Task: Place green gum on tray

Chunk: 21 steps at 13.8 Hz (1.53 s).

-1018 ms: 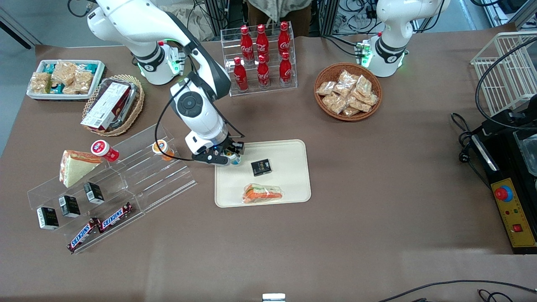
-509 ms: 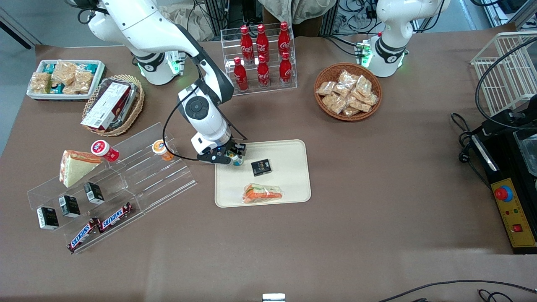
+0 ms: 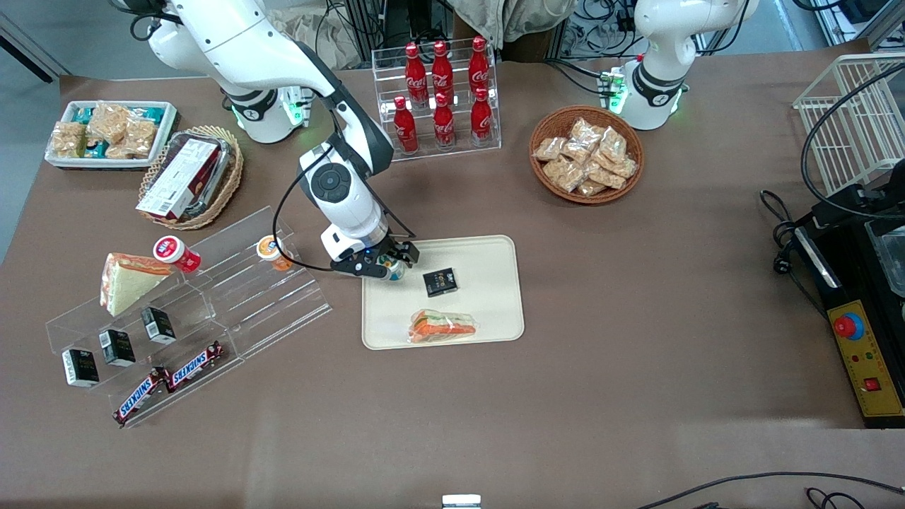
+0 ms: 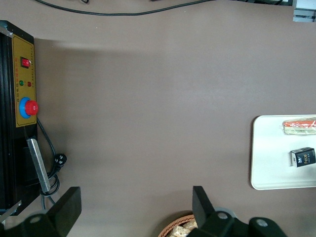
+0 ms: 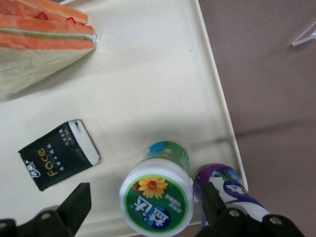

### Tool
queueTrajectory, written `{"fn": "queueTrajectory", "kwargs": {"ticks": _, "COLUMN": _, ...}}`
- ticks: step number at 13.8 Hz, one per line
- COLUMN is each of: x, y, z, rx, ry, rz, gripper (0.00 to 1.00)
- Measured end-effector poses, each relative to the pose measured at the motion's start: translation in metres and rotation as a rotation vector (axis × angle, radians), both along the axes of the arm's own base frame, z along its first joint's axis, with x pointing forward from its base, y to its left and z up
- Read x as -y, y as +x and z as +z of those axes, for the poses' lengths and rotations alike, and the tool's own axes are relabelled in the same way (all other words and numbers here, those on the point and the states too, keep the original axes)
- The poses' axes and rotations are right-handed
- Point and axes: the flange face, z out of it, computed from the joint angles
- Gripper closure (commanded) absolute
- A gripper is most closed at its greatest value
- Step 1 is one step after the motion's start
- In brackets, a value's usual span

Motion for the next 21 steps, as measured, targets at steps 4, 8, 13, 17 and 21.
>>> {"fn": "queueTrajectory", "kwargs": {"ticks": 4, "x": -0.004, "y": 0.005, "z": 0.008, "rx": 0.001, "ry": 0.009, "rz": -0.038, "gripper": 0.00}}
{"fn": "queueTrajectory", "kwargs": {"ticks": 8, "x": -0.017, "y": 0.023, "z": 0.061, "rx": -0.072, "ry": -0.017, "rz": -0.039, "gripper": 0.00}}
{"fn": "queueTrajectory", "kwargs": {"ticks": 13, "x": -0.024, "y": 0.038, "z": 0.226, "rx": -0.124, "ry": -0.020, "rz": 0.000, "gripper": 0.00}}
{"fn": "queueTrajectory", "kwargs": {"ticks": 17, "x": 0.007, "y": 0.032, "z": 0.352, "rx": -0.042, "ry": -0.046, "rz": 0.036, "gripper": 0.00}}
{"fn": "queueTrajectory", "kwargs": {"ticks": 21, "x": 0.147, "y": 0.062, "z": 0.410, "rx": 0.029, "ry": -0.080, "rz": 0.221, "gripper": 0.00}}
